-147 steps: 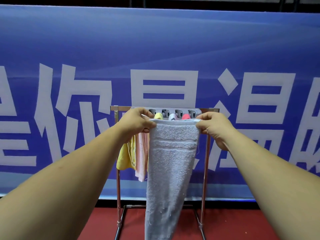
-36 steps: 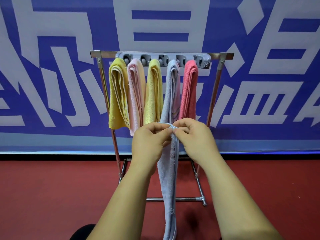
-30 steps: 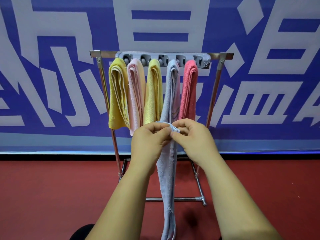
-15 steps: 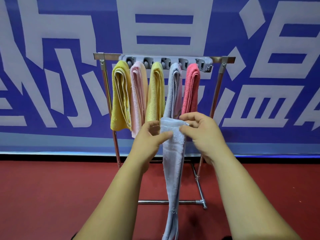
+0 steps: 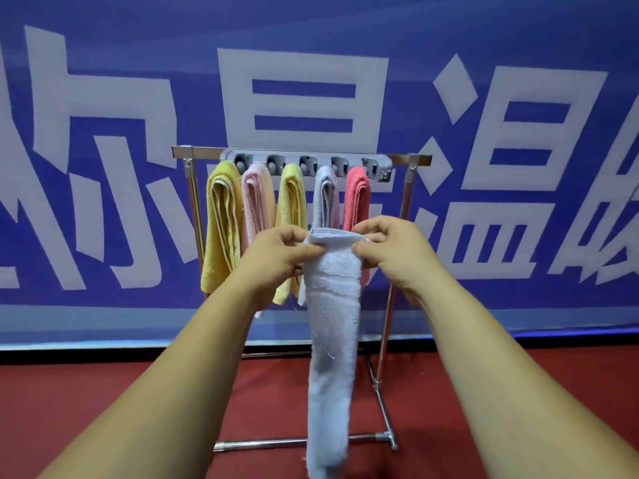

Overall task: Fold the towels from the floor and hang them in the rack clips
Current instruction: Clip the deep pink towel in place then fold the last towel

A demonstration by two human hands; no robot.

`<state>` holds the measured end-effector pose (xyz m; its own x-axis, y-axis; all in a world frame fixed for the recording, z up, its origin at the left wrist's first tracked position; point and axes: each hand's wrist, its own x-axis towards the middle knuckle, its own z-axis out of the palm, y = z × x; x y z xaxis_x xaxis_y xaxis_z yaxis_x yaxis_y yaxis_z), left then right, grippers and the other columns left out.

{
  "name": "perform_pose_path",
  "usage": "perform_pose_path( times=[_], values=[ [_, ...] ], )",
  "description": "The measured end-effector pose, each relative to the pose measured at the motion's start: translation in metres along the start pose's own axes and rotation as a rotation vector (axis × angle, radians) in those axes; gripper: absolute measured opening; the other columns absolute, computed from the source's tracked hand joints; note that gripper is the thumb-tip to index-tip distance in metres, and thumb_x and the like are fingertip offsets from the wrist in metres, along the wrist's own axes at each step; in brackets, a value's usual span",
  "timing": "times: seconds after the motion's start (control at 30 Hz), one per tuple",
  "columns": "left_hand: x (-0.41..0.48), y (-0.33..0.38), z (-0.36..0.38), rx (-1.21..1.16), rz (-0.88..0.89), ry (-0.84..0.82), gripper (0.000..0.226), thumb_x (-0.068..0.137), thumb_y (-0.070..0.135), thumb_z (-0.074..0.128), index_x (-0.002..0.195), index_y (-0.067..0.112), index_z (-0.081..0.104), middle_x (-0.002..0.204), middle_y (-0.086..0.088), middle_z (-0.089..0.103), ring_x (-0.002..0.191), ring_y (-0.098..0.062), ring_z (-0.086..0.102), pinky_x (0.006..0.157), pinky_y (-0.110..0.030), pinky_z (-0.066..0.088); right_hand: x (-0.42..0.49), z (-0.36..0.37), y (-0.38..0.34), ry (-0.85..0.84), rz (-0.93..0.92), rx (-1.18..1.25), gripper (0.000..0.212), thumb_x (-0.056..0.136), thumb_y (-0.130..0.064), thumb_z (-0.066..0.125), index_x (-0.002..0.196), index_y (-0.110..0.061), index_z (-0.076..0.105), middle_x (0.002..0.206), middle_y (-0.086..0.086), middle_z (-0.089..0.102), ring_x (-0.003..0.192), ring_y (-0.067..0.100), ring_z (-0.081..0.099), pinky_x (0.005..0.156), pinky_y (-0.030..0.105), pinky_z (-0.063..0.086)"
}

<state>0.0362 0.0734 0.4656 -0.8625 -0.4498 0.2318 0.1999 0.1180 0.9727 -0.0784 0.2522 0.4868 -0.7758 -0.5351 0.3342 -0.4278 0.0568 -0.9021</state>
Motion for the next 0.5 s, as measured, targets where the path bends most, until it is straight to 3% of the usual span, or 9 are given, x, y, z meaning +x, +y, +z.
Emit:
perform_pose_path(
  times=[0.23, 0.33, 0.4, 0.5],
  values=[
    [0.002, 0.022, -0.002, -0.037, 0.018, -0.023, 0.005, 0.093, 0.004, 0.075, 0.094, 0.008, 0.073, 0.082, -0.004, 0.076, 0.075, -0.016, 0.071, 0.075, -0.032, 0.060, 0.005, -0.004, -0.022, 0.028, -0.021, 0.043, 0.025, 0.083, 0.001, 0.076, 0.101, -0.015, 0.077, 0.078, 0.000, 0.076, 0.070, 0.010, 0.066, 0.069, 0.027, 0.056],
    [0.002, 0.031, -0.001, -0.038, 0.034, -0.026, 0.009, 0.094, 0.004, 0.074, 0.089, 0.010, 0.069, 0.066, 0.005, 0.069, 0.056, -0.006, 0.061, 0.060, -0.021, 0.052, 0.006, -0.005, -0.032, 0.045, -0.024, 0.072, 0.024, 0.084, 0.002, 0.076, 0.101, -0.014, 0.076, 0.088, 0.009, 0.078, 0.075, 0.014, 0.070, 0.072, 0.031, 0.061],
    [0.004, 0.032, -0.001, -0.047, 0.043, -0.028, 0.009, 0.094, 0.006, 0.075, 0.089, 0.011, 0.070, 0.066, 0.005, 0.068, 0.055, -0.006, 0.058, 0.060, -0.022, 0.050, 0.005, -0.006, -0.037, 0.056, -0.031, 0.098, 0.024, 0.084, 0.004, 0.075, 0.100, -0.014, 0.076, 0.094, 0.014, 0.079, 0.081, 0.019, 0.073, 0.075, 0.035, 0.063],
    [0.003, 0.034, 0.000, -0.104, 0.033, -0.034, 0.007, 0.094, 0.007, 0.076, 0.089, 0.012, 0.072, 0.071, 0.002, 0.069, 0.058, -0.009, 0.056, 0.064, -0.025, 0.047, 0.003, -0.006, -0.042, 0.052, -0.020, 0.145, 0.025, 0.084, 0.004, 0.075, 0.102, -0.013, 0.076, 0.094, 0.015, 0.078, 0.081, 0.018, 0.073, 0.070, 0.031, 0.060]
  ],
)
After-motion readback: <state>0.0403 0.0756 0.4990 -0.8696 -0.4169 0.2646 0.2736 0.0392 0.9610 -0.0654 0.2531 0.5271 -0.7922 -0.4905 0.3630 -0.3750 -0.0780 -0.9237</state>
